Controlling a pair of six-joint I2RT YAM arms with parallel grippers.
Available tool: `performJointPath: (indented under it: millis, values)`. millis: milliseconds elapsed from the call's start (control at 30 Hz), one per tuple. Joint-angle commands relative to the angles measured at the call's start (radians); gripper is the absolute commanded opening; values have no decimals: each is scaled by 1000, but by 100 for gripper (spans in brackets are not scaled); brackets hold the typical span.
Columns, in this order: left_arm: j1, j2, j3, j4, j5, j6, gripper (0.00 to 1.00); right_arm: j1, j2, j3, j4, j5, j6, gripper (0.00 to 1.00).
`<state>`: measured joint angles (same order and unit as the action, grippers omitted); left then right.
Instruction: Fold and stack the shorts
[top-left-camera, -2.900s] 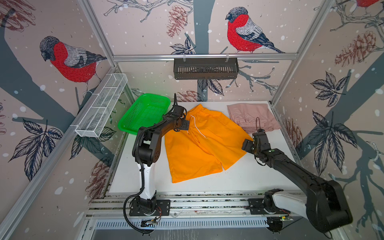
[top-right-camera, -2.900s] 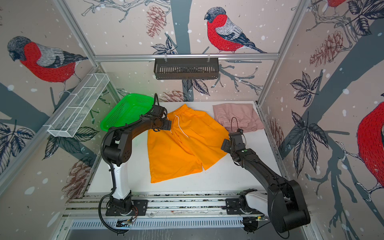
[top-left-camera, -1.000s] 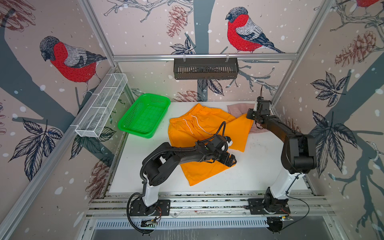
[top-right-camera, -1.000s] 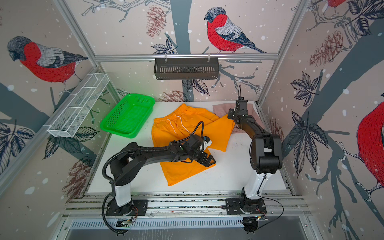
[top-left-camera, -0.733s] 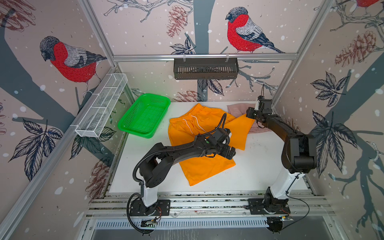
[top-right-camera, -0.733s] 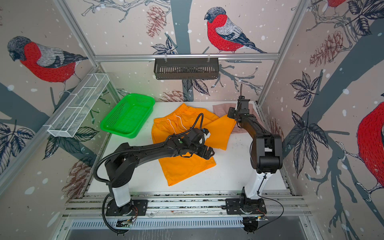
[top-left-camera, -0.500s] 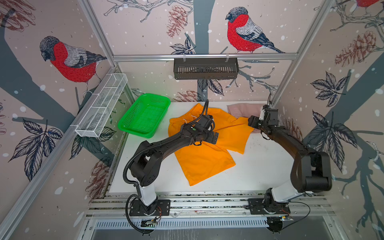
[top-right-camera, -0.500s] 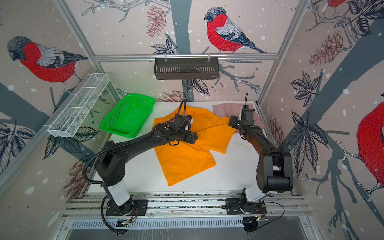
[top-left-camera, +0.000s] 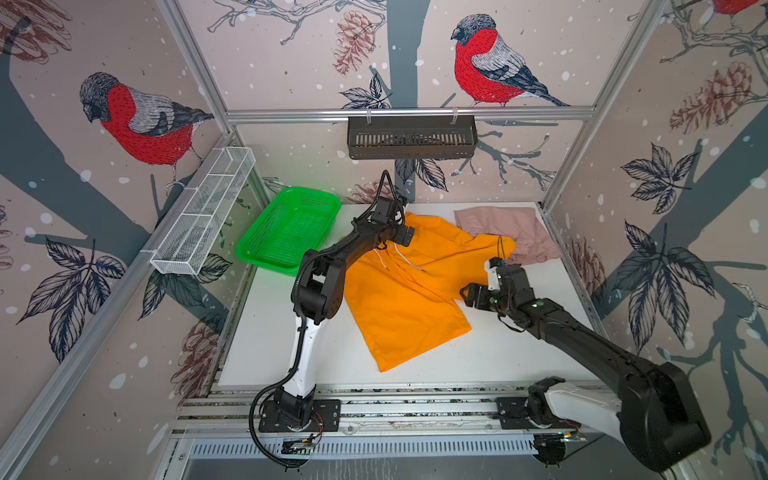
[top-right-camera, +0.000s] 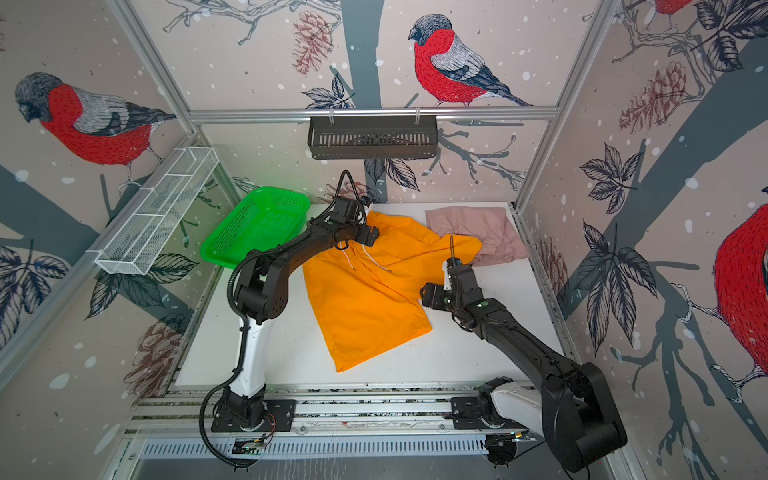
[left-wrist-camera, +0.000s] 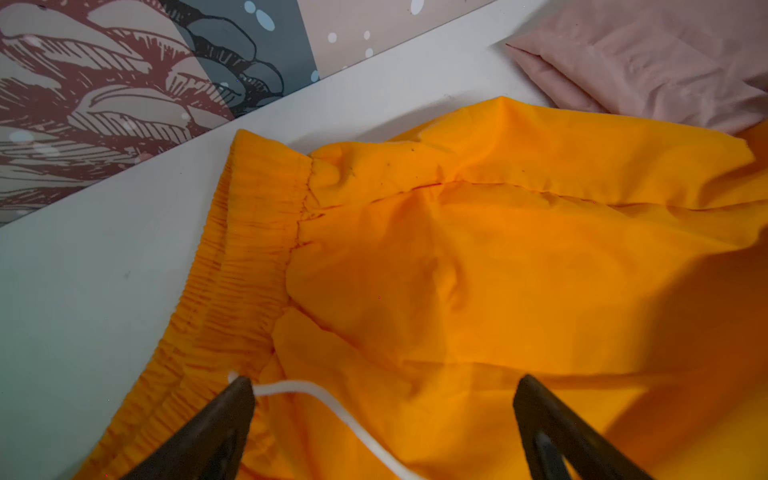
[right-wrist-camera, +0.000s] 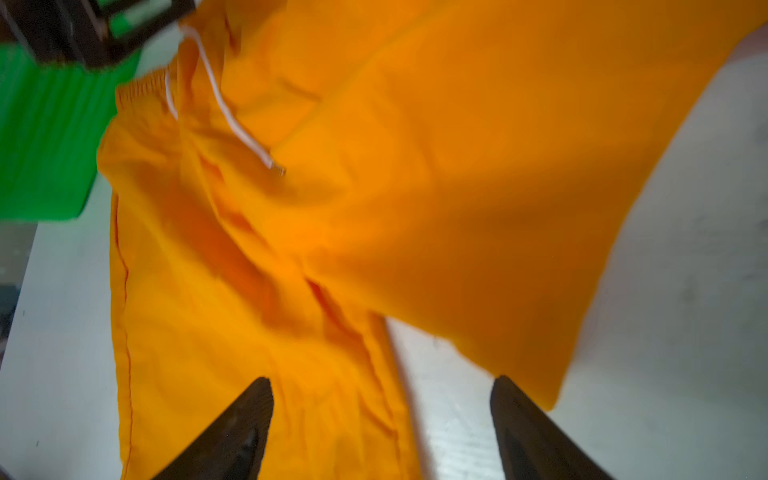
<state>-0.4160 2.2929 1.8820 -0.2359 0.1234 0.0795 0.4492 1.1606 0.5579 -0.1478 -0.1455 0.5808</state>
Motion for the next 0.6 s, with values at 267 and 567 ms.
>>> performJointPath:
  millis: [267, 567]
  values:
    - [49, 190, 192, -41, 29, 26, 97, 197, 151, -53, 18, 99, 151, 69]
    - [97, 231, 221, -158, -174, -69, 97, 171, 142, -41, -55, 154, 129, 9]
